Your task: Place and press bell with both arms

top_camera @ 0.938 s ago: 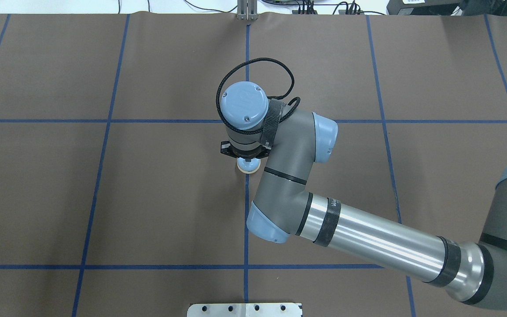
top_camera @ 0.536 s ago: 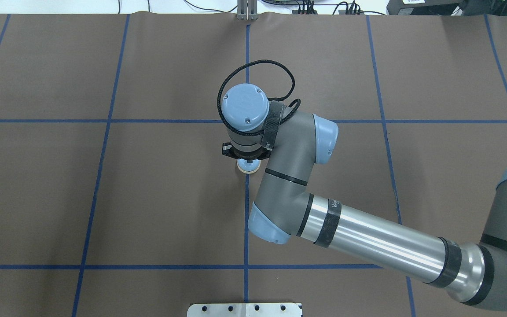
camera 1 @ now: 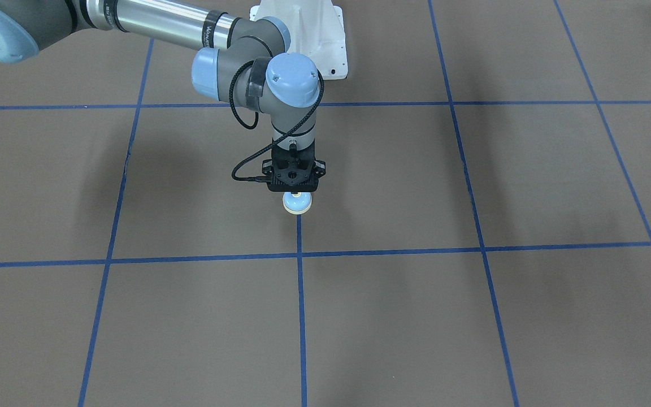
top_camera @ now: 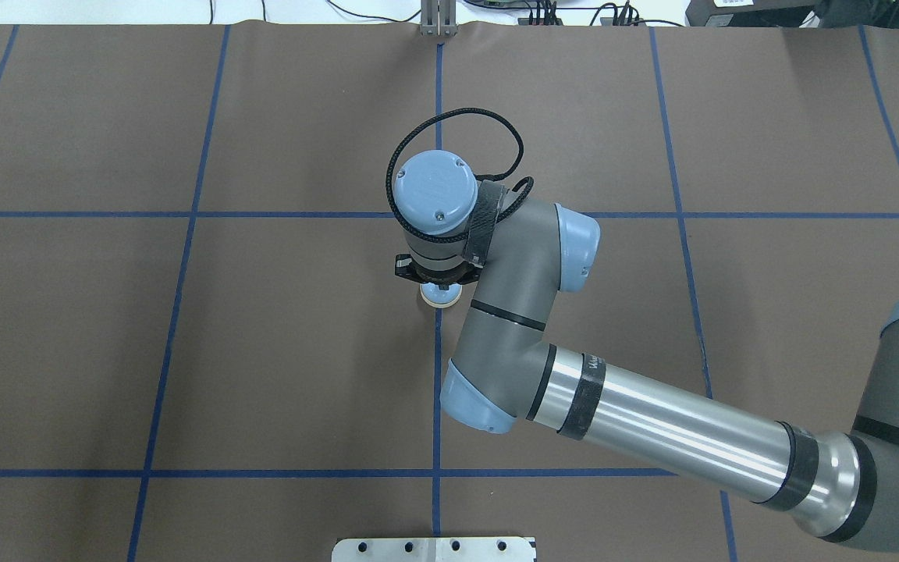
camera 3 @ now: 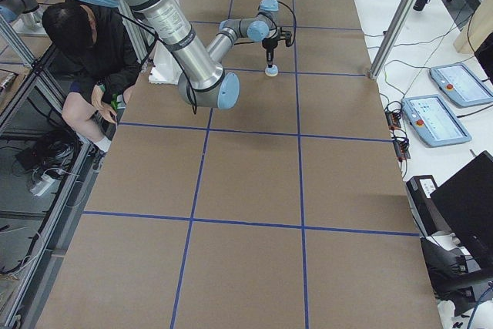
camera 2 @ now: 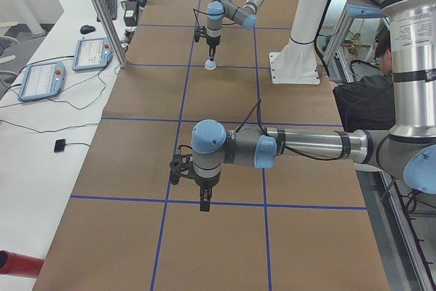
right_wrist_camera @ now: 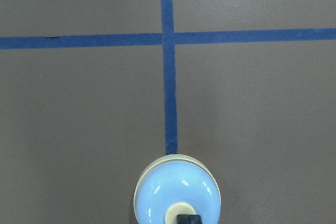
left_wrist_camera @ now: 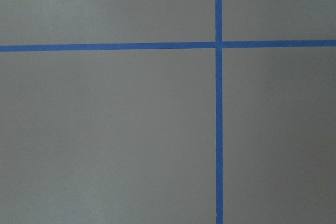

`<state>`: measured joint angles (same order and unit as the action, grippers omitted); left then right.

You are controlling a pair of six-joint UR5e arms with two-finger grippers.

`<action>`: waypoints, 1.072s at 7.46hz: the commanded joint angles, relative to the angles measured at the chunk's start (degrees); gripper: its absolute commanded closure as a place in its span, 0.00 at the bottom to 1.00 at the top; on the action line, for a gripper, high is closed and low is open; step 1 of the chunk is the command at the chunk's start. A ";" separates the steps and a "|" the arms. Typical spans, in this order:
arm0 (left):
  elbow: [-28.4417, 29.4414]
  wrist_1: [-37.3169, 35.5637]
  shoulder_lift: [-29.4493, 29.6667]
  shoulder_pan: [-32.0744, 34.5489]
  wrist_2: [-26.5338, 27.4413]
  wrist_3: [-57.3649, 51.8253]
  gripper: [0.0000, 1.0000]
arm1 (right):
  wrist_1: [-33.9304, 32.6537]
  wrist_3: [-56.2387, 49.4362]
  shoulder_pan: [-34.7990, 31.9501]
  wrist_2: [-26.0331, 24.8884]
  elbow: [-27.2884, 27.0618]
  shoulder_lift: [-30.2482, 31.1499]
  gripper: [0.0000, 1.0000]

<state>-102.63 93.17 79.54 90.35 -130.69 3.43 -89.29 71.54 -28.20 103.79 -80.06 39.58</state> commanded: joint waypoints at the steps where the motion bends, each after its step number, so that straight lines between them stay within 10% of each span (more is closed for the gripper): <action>1: 0.07 0.00 0.00 0.00 0.00 0.00 0.00 | -0.01 0.00 0.43 -0.69 0.16 0.06 1.00; 3: 0.07 0.00 0.09 0.00 0.00 0.00 0.00 | -0.10 0.00 -0.01 -0.35 -2.02 -0.12 1.00; 4: 0.15 0.00 0.17 0.00 0.09 0.00 0.00 | -0.45 0.00 -1.23 0.87 -4.12 -0.12 0.84; 5: 0.07 0.00 0.17 0.00 0.00 0.00 0.00 | -0.97 -0.09 -2.72 2.45 -6.23 0.49 0.06; 8: 0.07 0.00 0.26 0.00 0.00 0.00 0.00 | -7.96 -10.20 -11.82 10.85 -15.01 6.27 0.00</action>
<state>-102.56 93.16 79.77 90.35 -130.69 3.43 -92.99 68.20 -34.92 109.57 -91.10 43.00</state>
